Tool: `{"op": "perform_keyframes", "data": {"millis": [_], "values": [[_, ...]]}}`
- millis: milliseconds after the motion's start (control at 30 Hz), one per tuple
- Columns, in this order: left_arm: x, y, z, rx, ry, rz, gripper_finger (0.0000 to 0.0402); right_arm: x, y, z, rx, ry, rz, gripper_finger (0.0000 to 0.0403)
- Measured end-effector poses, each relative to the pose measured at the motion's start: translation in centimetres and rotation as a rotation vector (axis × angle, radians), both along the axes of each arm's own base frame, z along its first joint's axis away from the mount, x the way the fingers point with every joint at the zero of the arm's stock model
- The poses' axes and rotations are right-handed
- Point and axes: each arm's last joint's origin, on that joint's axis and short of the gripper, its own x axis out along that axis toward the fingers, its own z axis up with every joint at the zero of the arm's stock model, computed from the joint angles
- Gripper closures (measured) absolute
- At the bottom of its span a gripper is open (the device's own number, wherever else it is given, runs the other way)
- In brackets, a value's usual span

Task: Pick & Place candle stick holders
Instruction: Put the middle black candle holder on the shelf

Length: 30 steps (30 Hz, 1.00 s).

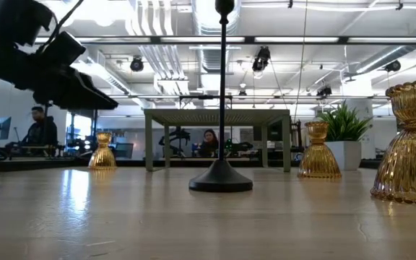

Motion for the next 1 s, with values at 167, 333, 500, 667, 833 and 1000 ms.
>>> {"op": "perform_keyframes", "data": {"millis": [167,333,500,667,833,1000], "values": [[0.2,0.3,1.6,-0.067,-0.205,0.110,0.0156,2.3,-0.6,5.2,0.013,0.318,-0.070,0.0394],[-0.5,1.0,4.0,-0.128,-0.511,0.425,0.0156,5.4,-1.3,7.7,0.211,0.614,0.041,0.0394],[-1.8,1.6,5.4,-0.148,-0.668,0.776,0.0156,8.8,-2.1,8.2,0.471,0.922,0.135,0.0394],[-2.4,1.7,6.1,-0.227,-0.786,0.848,0.0156,12.1,-1.9,7.6,0.670,1.241,0.215,0.0394],[-2.7,1.7,6.6,-0.281,-0.863,0.775,0.0156,14.0,0.4,7.1,0.689,1.523,0.308,0.0394],[-2.9,1.6,6.9,-0.270,-0.877,0.699,0.0156,15.6,4.5,6.0,0.636,1.597,0.380,0.0394]]}}
